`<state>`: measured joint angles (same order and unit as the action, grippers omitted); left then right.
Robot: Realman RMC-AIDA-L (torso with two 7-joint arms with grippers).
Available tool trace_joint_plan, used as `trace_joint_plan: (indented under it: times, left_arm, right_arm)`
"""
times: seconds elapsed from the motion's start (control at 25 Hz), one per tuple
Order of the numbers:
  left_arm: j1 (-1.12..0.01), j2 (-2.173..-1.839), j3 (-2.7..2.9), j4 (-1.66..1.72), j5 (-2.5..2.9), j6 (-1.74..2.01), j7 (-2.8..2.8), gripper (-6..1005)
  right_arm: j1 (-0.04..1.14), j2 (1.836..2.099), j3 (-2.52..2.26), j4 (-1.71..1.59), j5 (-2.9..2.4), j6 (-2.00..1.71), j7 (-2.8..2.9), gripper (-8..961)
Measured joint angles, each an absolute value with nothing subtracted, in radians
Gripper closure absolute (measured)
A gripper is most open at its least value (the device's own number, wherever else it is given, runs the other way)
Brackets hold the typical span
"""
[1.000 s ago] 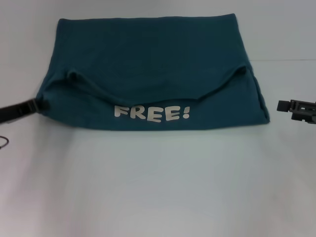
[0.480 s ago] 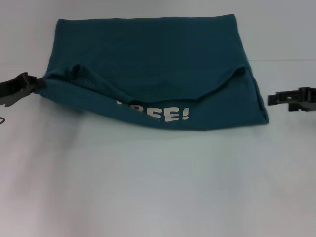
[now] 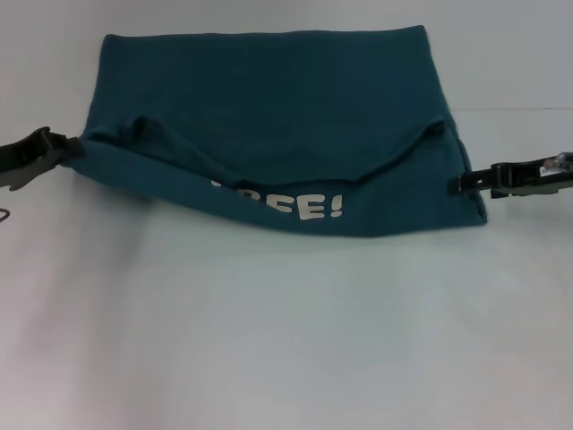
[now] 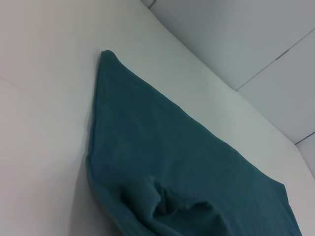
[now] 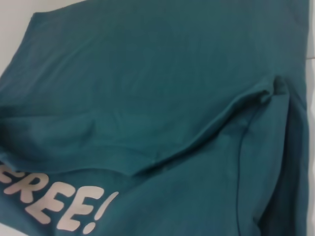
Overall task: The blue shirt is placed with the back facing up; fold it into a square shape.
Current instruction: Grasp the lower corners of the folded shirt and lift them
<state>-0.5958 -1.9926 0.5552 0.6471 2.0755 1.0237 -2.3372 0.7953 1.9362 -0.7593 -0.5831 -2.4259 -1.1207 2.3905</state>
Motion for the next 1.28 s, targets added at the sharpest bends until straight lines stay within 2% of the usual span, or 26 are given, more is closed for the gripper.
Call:
trace_joint_plan:
  times: [0.24,0.32,0.88,1.08,1.2,1.28]
  left_arm:
    - [-0.603,-1.993,0.561,0.644,2.076,1.017,-2.337,967]
    - [-0.603,-1.993,0.563,0.644,2.075,1.017,-2.337,967]
    - [-0.602,-1.999,0.563,0.644,2.075,1.015,-2.337,953]
    - [-0.6,-2.0,0.563,0.644,2.075,1.016,-2.338,947]
    - [-0.599,-2.0,0.563,0.644,2.075,1.017,-2.338,944]
    - [-0.598,-2.0,0.563,0.643,2.075,1.017,-2.338,942]
  right_arm:
    - [0.79,1.981,-0.802,-0.576,-2.427,-1.019,2.388,118]
    - [0.791,1.987,-0.815,-0.563,-2.427,-1.001,2.385,125]
    - [0.784,1.982,-0.827,-0.525,-2.417,-0.955,2.418,178]
    - [0.787,1.98,-0.828,-0.52,-2.418,-0.955,2.418,426]
    - [0.788,1.979,-0.829,-0.518,-2.418,-0.955,2.419,675]
    - [0.785,1.979,-0.827,-0.518,-2.418,-0.955,2.419,714]
